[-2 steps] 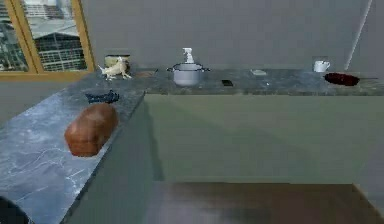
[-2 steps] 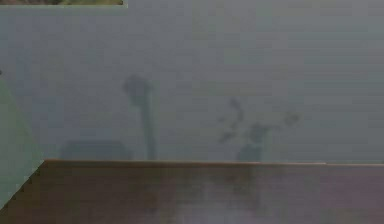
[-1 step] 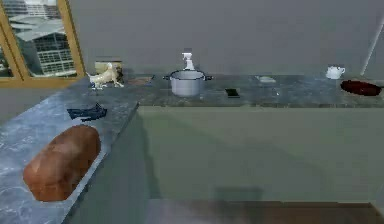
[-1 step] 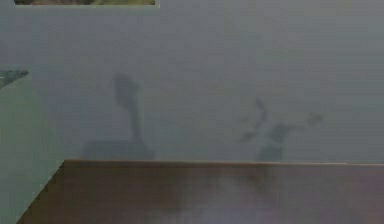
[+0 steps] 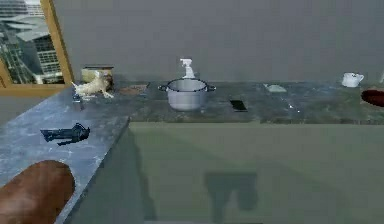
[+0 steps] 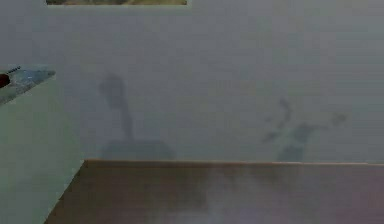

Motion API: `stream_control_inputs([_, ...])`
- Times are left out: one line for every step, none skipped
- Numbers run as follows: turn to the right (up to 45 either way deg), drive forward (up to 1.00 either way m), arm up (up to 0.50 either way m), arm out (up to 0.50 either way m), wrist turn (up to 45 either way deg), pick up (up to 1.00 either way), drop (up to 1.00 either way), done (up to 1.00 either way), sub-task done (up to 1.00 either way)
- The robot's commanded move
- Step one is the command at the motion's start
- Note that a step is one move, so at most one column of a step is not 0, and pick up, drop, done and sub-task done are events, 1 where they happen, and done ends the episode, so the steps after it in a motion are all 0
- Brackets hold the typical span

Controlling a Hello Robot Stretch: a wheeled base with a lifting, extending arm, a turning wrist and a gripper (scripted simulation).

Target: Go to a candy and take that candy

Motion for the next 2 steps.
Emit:
stream_control_inputs([45.0,0.00,0.00,0.00,0.0,0.00,0.00,0.00,0.00])
stream_control_inputs([45.0,0.00,0.00,0.00,0.0,0.00,0.00,0.00,0.00])
